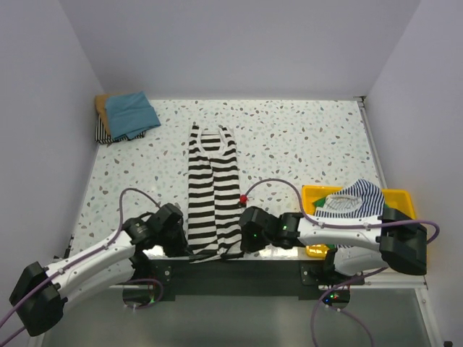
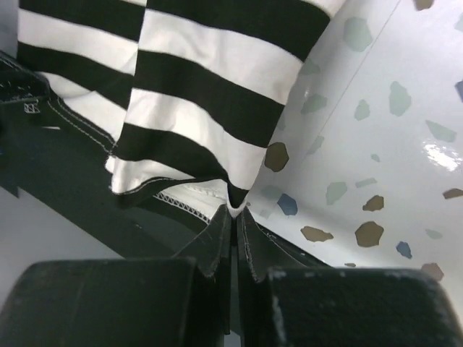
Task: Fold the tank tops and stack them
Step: Fold the tank top
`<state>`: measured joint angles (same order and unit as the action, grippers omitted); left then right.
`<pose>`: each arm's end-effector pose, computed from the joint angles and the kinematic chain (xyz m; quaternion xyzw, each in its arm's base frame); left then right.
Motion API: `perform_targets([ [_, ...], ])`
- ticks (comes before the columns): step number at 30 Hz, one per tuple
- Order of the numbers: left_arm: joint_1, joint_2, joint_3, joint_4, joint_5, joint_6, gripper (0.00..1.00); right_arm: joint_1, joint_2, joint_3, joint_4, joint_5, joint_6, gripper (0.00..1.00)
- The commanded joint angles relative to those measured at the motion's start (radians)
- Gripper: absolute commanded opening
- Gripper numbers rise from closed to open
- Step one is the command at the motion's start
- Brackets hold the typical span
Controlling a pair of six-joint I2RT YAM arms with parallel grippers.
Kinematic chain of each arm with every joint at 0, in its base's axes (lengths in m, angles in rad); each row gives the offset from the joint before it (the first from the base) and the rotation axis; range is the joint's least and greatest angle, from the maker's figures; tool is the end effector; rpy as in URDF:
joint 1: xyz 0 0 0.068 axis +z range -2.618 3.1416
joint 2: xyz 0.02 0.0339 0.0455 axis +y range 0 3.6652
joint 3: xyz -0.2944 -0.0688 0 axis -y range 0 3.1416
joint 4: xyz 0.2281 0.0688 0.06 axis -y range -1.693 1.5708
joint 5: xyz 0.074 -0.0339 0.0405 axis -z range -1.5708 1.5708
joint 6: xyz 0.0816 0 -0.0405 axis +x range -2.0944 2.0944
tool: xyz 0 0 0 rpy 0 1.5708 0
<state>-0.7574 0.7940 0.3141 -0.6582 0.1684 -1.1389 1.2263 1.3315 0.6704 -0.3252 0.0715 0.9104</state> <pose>0.0694 -0.0844 0.1312 -0.1668 0.9590 -0.2217 0.0580 0.0909 0.2360 0.1772 -0.1404 0.9467 0.2359 0.1686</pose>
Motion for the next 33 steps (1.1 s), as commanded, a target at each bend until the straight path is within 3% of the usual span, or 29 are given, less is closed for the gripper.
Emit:
perform_targets([
  [1,-0.010,-0.056,0.089,-0.179,-0.039,0.033,0.00,0.002,-0.080,0.055,-0.127,0.096,0.039,0.00],
  [4,-0.007,-0.027,0.146,-0.164,-0.081,0.048,0.00,-0.014,-0.039,0.129,-0.179,0.151,0.002,0.00],
  [9,0.033,0.089,0.255,-0.075,-0.151,0.114,0.00,-0.105,0.067,0.241,-0.167,0.116,-0.057,0.00],
  [16,0.291,0.198,0.401,0.063,-0.144,0.264,0.00,-0.249,0.141,0.354,-0.147,0.100,-0.137,0.00],
  [33,0.469,0.729,0.749,0.334,-0.139,0.352,0.00,-0.527,0.575,0.814,-0.153,0.011,-0.283,0.00],
])
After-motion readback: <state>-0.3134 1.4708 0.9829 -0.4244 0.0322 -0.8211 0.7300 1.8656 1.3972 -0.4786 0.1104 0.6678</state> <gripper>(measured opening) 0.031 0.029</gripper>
